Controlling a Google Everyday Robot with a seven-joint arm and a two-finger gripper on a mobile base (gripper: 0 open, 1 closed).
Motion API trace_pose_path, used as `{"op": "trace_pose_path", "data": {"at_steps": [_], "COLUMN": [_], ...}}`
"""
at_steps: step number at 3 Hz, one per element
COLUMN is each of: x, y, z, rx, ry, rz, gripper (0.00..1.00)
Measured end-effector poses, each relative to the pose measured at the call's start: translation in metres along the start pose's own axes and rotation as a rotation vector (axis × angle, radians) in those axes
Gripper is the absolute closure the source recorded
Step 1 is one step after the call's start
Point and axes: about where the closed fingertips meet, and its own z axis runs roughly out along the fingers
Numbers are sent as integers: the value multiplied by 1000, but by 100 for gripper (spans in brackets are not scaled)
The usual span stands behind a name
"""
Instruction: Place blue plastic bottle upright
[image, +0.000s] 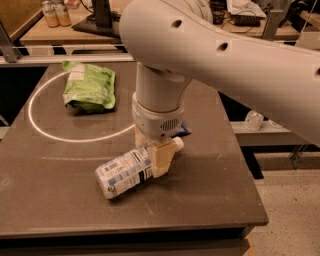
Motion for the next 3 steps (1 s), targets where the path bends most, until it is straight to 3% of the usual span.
{"op": "trace_pose_path", "data": {"at_steps": [1,2,3], "x": [-9,-26,-32], "y": [-2,-2,-9], "z": [-13,-59,-72], "rx": [28,191,258], "ry": [32,18,12], "rz": [-22,-66,-79], "gripper": [70,95,100]}}
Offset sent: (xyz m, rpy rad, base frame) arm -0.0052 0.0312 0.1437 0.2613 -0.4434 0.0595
